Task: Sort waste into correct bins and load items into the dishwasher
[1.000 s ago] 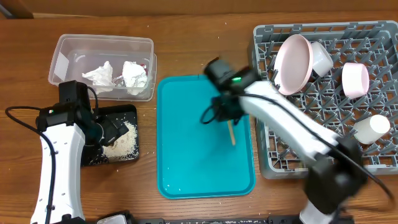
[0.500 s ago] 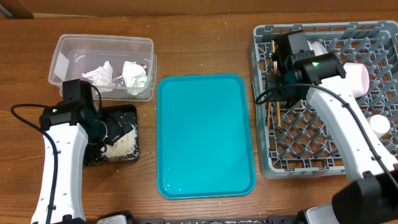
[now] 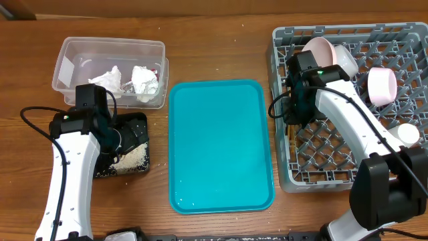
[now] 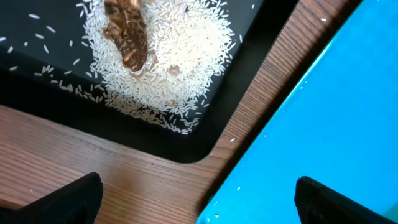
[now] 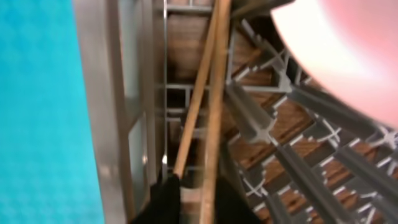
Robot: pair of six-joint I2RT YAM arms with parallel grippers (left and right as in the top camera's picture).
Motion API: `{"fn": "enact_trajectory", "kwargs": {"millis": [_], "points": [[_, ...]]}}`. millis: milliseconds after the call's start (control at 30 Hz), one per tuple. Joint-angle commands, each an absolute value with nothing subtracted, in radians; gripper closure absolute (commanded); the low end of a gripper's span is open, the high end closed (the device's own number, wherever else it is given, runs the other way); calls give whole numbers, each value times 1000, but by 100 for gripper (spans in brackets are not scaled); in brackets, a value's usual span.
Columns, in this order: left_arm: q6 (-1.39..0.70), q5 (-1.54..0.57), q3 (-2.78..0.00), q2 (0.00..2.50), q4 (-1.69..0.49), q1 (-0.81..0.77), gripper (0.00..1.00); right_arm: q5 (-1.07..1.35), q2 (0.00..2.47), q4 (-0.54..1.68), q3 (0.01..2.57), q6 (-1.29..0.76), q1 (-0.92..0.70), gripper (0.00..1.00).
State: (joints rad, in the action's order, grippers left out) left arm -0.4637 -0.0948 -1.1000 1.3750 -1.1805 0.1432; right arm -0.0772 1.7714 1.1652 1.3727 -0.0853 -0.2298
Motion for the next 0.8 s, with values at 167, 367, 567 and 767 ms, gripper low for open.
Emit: {"fn": "enact_trajectory", "kwargs": {"millis": [167,367,567,767], "points": [[-329,-180,-1135,1359,-1171,123,0,-27,1585,1167,1501,-130,-191,42],[-199,-173,-1165,1359,-1170,-3,0,215,1535,1166,1506,-108,-52,41],[-153,-173,-1165,1363,-1260,-108,0,264,1536,1288,1504,-102,72,29],[-153,-177,-1159,1342,-1362,-112,0,248,1504,1370,1466,-100,121,27]]}}
